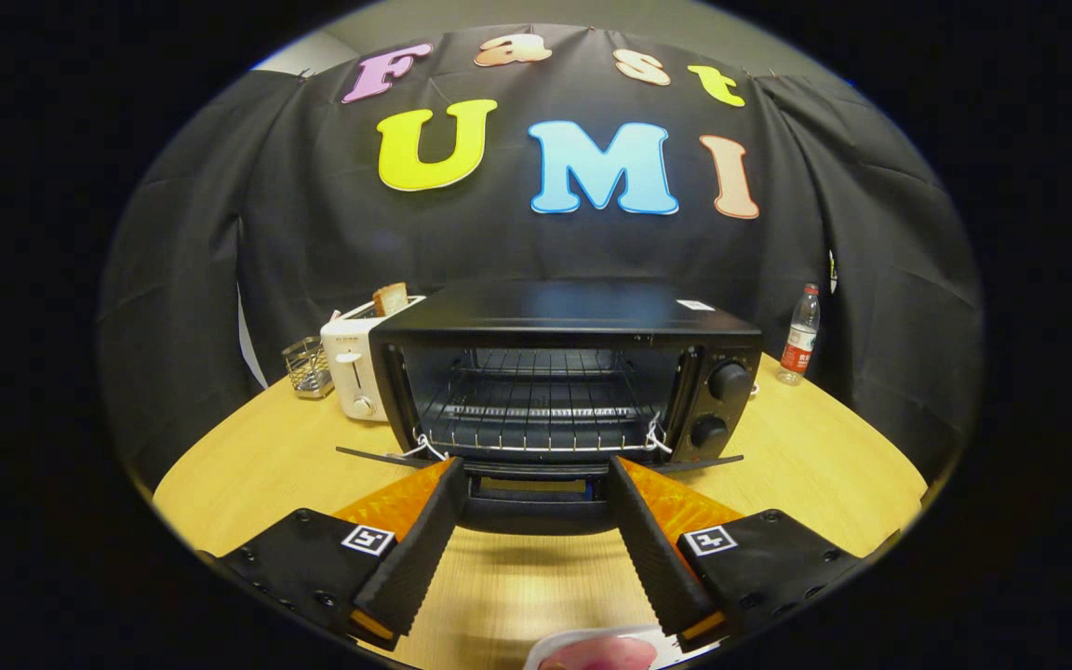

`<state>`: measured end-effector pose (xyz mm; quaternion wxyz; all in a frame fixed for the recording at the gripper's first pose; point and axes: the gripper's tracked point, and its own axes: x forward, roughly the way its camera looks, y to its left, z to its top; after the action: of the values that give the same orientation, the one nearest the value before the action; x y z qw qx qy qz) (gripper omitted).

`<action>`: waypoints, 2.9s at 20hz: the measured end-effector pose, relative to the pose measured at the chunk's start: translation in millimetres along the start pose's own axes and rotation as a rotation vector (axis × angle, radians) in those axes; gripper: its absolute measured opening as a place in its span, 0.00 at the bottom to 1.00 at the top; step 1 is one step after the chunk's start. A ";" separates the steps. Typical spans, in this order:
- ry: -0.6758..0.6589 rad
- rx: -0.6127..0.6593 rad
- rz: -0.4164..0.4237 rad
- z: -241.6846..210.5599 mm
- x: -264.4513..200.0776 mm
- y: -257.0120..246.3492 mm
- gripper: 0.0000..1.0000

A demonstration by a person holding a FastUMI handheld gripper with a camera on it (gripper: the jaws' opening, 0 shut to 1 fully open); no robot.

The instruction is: Open the toaster oven, put the food inside, and close the toaster oven door.

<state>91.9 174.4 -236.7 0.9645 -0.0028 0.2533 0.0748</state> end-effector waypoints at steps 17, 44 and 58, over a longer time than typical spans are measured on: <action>0.353 0.155 0.261 -50.3 -103.6 -26.9 0.99; 1.090 0.377 0.533 -155.1 -137.6 -114.6 0.88; 1.108 0.426 0.489 -175.0 -131.7 -120.7 0.02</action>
<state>-89.3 28.7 -328.7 0.6251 0.2083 0.7168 0.2283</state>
